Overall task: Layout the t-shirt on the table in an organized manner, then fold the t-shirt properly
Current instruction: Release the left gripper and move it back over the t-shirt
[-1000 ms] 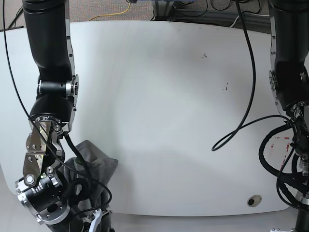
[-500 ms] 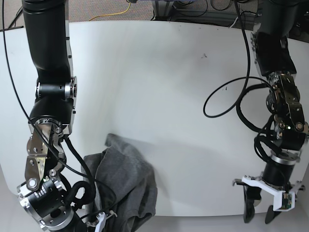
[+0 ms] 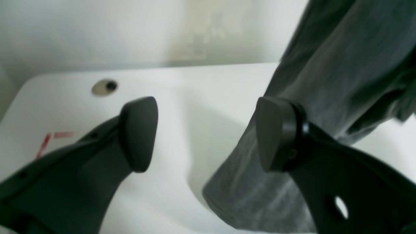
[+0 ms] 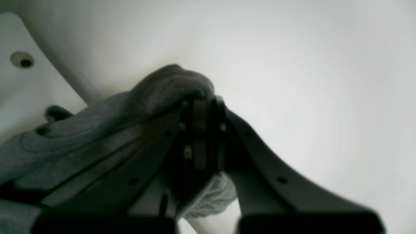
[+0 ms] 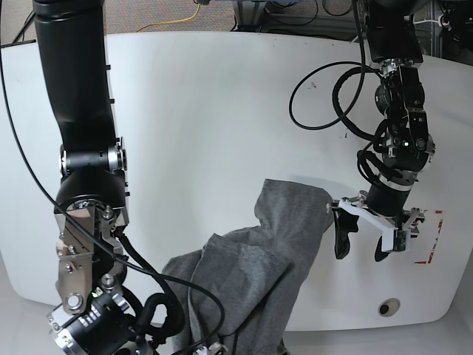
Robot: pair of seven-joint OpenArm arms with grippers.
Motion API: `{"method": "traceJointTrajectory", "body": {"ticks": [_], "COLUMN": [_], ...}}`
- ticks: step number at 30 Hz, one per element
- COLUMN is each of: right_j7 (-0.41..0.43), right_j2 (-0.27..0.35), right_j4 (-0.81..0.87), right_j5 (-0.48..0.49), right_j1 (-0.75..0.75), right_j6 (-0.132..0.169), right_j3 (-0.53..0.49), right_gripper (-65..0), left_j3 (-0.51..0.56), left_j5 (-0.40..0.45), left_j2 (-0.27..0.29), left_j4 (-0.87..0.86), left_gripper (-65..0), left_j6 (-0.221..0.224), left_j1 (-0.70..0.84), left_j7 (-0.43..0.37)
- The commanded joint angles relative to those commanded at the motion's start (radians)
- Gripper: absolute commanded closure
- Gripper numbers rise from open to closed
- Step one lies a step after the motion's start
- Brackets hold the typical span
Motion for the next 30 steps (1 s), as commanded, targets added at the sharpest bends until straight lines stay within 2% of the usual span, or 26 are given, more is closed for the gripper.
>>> {"method": "traceJointTrajectory", "body": {"ticks": [16, 20, 30], "right_j7": [0.0, 0.0, 0.0], "right_j2": [0.057, 0.058, 0.061], "right_j4": [0.101, 0.115, 0.12], "right_j5": [-0.003, -0.003, -0.003], "right_j1": [-0.402, -0.442, -0.453], "right_j6": [0.0, 0.0, 0.0], "right_j3": [0.084, 0.084, 0.086], "right_gripper": [-0.2, -0.2, -0.2], "left_j3": [-0.014, -0.009, -0.009], "left_j5": [0.0, -0.003, -0.006], "left_j2": [-0.02, 0.0, 0.046], "left_j4": [-0.009, -0.055, -0.316], "left_gripper": [-44.6, -44.7, -44.7], "left_j6": [0.0, 0.0, 0.0], "left_j1": [0.015, 0.015, -0.017], "left_j7": [0.002, 0.002, -0.003]}}
